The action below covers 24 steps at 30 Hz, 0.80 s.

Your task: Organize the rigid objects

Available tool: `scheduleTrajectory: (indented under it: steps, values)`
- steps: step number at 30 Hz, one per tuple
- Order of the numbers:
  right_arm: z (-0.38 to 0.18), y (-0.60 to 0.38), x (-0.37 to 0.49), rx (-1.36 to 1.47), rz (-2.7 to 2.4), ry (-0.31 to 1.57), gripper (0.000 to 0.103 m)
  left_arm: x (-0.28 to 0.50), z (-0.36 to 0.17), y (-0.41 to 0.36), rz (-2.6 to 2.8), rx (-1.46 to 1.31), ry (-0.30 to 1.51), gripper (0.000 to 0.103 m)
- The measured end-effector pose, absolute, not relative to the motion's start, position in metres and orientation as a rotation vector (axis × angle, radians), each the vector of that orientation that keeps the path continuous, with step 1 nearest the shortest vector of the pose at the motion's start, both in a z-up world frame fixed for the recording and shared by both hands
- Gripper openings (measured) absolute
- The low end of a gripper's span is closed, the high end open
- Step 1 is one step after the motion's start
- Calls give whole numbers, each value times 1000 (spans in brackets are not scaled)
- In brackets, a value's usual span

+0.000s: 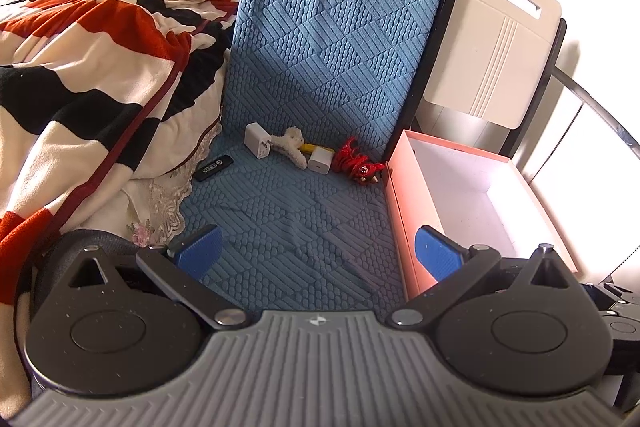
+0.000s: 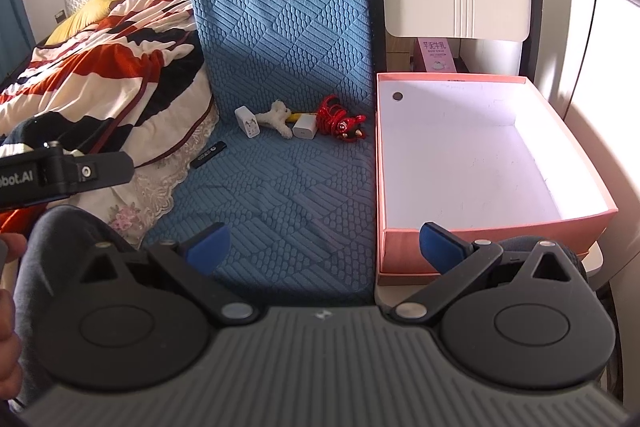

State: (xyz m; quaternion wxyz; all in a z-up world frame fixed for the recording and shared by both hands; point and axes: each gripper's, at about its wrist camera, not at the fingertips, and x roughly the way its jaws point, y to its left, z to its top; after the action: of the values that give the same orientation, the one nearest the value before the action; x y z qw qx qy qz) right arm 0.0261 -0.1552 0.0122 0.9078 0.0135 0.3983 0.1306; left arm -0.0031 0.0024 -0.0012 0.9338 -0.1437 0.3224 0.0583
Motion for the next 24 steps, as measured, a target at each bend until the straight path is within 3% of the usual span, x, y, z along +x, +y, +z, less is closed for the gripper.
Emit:
scheduleTrajectory:
  steps: [24]
  values:
    - [4, -153, 35, 38, 260, 853, 103, 2, -7, 2, 88, -279, 658, 103]
